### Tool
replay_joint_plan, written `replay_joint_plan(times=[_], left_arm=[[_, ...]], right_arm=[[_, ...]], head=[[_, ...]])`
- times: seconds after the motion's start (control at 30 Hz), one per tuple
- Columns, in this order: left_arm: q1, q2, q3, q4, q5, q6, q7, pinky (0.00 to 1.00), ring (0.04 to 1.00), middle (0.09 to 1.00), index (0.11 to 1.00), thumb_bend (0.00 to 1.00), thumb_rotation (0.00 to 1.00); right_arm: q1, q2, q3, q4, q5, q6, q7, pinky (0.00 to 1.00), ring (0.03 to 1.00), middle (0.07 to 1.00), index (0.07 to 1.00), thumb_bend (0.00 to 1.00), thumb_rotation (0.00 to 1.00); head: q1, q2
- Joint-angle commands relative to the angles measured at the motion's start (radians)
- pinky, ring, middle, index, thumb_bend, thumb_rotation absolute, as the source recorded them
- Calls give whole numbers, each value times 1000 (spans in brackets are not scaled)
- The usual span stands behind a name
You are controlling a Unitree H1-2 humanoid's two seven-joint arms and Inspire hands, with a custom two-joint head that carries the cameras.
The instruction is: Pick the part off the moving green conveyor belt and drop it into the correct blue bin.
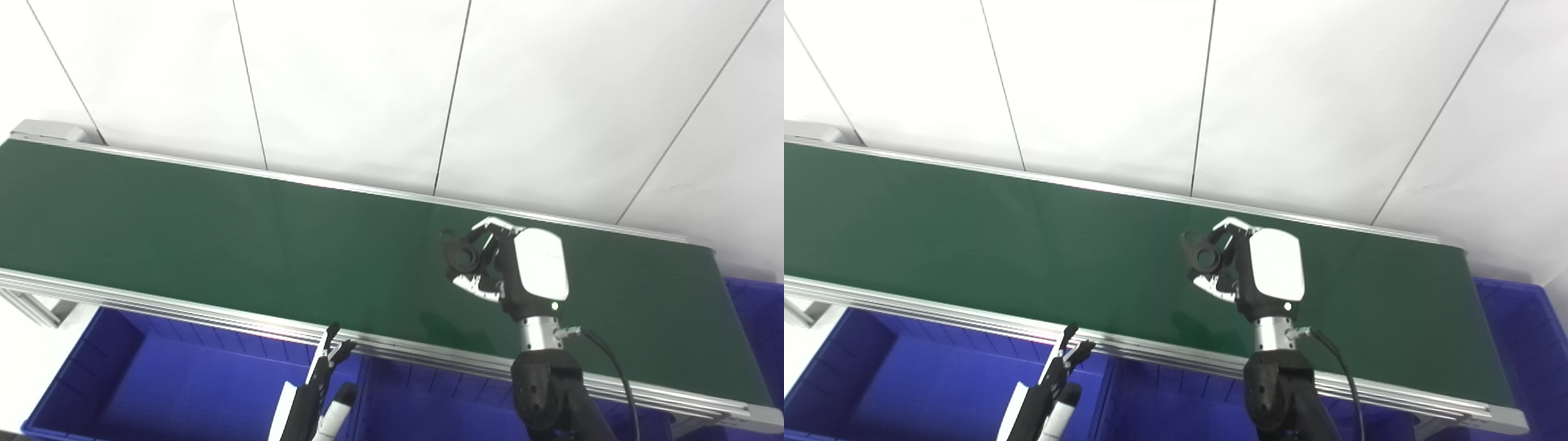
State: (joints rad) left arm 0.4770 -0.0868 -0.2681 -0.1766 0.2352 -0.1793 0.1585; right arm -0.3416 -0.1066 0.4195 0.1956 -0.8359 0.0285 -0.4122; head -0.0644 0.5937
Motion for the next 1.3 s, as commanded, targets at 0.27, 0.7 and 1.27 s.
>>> replay_joint_plan(times=[0.27, 0.7, 1.27], left_arm=[[-33, -7, -4, 4, -15, -34, -18, 1000, 929, 904, 1000, 581, 1000], [-60, 21, 36, 15, -29, -29, -38, 1000, 940, 915, 1000, 612, 1000], [-153, 38, 105, -31, -95, 76, -98, 1000, 976, 918, 1000, 626, 1000]], right_arm=[[6, 48, -38, -141, 26, -101, -64, 122, 175, 268, 486, 506, 136], [98, 32, -46, -231, -17, -151, -99, 154, 202, 285, 486, 501, 140], [148, -6, -97, -385, -30, -139, -2, 165, 208, 285, 485, 502, 142]], head=[[-61, -17], [-156, 20], [-278, 229]])
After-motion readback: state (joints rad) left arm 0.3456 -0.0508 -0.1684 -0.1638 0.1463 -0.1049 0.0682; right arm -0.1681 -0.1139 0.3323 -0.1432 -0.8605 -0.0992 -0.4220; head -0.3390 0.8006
